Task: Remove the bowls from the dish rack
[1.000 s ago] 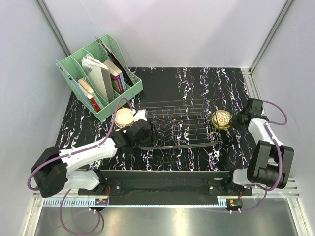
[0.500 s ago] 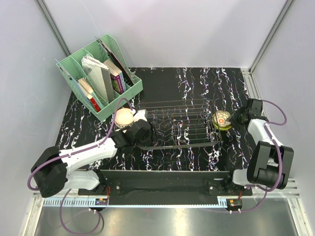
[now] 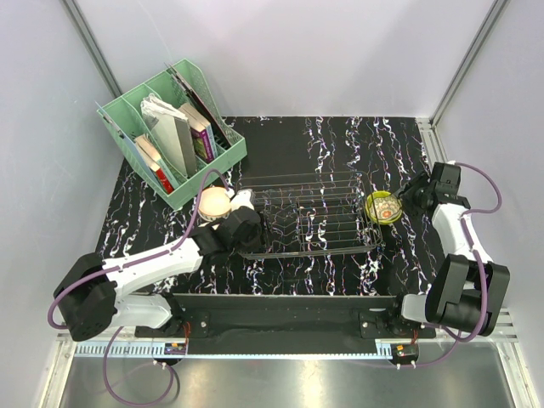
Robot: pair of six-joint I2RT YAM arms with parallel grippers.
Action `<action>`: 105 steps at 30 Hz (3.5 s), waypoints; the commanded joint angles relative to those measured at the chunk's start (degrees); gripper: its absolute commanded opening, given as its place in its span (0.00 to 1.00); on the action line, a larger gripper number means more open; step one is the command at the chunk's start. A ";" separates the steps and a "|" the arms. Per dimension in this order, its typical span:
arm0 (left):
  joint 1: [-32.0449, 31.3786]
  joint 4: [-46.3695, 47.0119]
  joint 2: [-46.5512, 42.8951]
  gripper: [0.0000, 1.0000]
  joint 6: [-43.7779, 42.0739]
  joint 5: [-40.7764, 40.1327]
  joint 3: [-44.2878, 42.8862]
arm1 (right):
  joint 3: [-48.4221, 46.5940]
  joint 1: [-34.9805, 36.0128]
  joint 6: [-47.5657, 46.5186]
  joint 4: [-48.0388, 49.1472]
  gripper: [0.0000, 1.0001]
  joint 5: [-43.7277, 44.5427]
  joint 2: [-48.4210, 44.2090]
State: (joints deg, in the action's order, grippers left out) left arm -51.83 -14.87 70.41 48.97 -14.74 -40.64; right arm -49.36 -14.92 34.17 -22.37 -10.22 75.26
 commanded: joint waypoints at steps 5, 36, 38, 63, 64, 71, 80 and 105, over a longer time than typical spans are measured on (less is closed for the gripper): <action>-0.46 0.20 -0.01 0.57 -0.54 -0.46 1.44 | -1.17 0.06 -1.39 -1.36 0.58 -0.60 0.23; -0.46 -0.07 1.13 0.57 -1.16 -0.64 0.30 | -2.84 0.06 -4.55 -1.80 0.12 2.75 6.65; -0.46 -0.07 1.30 0.57 -1.16 -0.64 0.30 | -3.46 0.06 -4.90 -1.97 0.05 2.22 6.39; -0.55 0.11 1.04 0.57 -0.98 -0.64 0.83 | -1.97 0.06 -0.69 -1.45 0.02 -3.32 5.77; -0.55 0.11 0.96 0.57 -0.98 -0.64 0.92 | -2.05 0.06 -0.77 -1.45 0.04 -3.32 6.21; -0.55 0.11 0.87 0.57 -0.81 -0.73 1.18 | -1.26 0.06 -0.95 -1.45 0.28 -3.23 6.91; -0.55 0.20 0.87 0.57 -0.63 -0.64 1.35 | -1.35 0.06 -1.39 -1.45 0.37 -3.23 5.60; -0.55 0.46 0.69 0.57 -0.54 -0.73 1.80 | -1.70 0.06 -1.74 -1.45 0.18 -4.81 7.00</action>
State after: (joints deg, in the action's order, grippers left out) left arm -52.01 -14.39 71.42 48.97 -15.27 -39.70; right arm -50.54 -15.05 32.82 -25.04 -13.21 82.81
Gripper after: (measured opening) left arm 0.569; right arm 0.130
